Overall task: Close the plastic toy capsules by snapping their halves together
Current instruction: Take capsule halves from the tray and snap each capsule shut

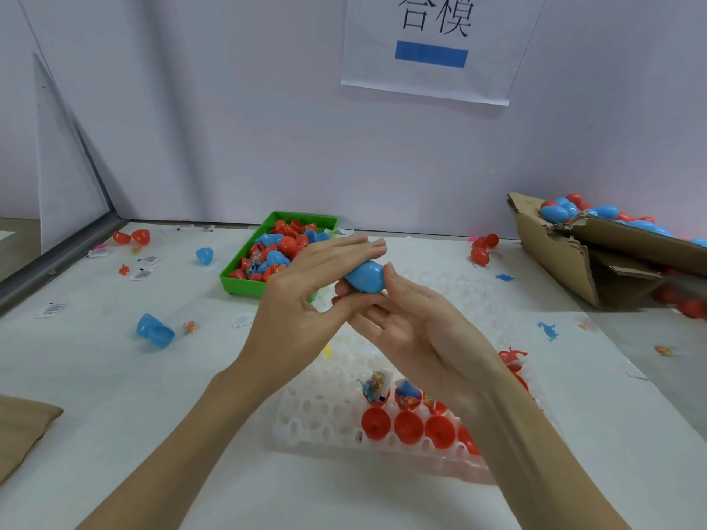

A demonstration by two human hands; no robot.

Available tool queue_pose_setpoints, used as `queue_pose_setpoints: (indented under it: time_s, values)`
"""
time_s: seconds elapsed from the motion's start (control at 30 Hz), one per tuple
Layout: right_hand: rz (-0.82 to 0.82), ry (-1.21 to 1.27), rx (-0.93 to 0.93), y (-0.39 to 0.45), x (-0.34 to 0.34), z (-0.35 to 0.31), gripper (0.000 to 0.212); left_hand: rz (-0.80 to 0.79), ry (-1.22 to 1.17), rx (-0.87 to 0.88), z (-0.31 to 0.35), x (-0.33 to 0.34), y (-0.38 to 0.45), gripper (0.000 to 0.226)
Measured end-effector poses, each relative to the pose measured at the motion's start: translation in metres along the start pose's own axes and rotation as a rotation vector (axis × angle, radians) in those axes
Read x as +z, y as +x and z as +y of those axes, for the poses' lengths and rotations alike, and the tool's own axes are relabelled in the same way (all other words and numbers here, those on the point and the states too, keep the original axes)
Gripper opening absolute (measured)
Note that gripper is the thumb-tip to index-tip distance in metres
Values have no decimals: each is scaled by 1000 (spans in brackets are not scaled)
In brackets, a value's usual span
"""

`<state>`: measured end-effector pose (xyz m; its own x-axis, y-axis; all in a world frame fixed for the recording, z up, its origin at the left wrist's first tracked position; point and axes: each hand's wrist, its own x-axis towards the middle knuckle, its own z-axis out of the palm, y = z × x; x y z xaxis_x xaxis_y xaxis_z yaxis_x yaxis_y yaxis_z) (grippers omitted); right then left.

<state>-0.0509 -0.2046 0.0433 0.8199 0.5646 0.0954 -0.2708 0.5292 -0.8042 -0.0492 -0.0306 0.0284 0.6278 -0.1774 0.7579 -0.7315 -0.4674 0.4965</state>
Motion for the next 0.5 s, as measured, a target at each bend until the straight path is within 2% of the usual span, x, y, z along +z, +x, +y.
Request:
queue_pose_setpoints:
  time_s: [0.13, 0.27, 0.37, 0.5]
  values:
    - [-47, -22, -23, 1, 1, 1, 44, 0, 45, 33, 6, -5, 3, 47]
    - [-4, -41, -98, 2, 4, 5, 40, 7, 76, 77, 3, -4, 1, 46]
    - [45, -96, -152, 1, 4, 5, 36, -8, 21, 35, 3, 0, -2, 43]
    - [-6, -130, -149, 0, 1, 2, 34, -69, 37, 11, -1, -3, 0, 45]
